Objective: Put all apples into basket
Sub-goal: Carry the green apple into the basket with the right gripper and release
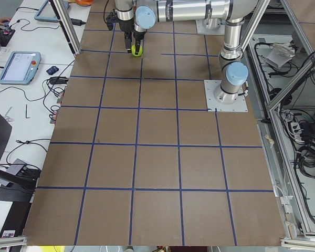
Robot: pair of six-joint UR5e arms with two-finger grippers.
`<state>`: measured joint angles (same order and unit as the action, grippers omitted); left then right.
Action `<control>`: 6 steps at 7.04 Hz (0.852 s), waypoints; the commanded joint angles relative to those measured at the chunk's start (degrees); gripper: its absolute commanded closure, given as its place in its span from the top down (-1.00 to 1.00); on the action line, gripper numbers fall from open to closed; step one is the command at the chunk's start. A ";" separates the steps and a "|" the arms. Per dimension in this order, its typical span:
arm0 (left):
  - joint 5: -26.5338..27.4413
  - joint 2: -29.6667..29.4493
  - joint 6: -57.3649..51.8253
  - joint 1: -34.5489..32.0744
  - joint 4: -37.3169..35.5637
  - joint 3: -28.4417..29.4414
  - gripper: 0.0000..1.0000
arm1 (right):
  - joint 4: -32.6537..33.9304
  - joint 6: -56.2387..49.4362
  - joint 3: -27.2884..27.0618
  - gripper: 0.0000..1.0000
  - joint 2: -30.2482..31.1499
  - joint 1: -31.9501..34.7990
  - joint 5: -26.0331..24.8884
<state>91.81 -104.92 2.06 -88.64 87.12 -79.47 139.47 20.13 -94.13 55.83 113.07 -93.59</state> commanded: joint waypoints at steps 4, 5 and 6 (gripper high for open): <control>-3.40 1.29 2.77 -0.13 5.15 2.04 1.00 | -11.01 -14.18 0.44 -0.97 8.38 -12.80 -1.08; -2.87 1.91 3.30 -0.13 5.60 2.13 1.00 | -13.84 -24.77 0.61 -0.98 10.59 -20.27 1.98; -3.21 4.18 4.34 -0.47 6.56 0.56 1.00 | -14.57 -34.97 0.70 -0.98 11.74 -26.96 2.18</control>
<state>88.77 -102.84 5.26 -88.84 92.59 -77.81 127.07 -2.61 -93.57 65.47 94.76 -92.69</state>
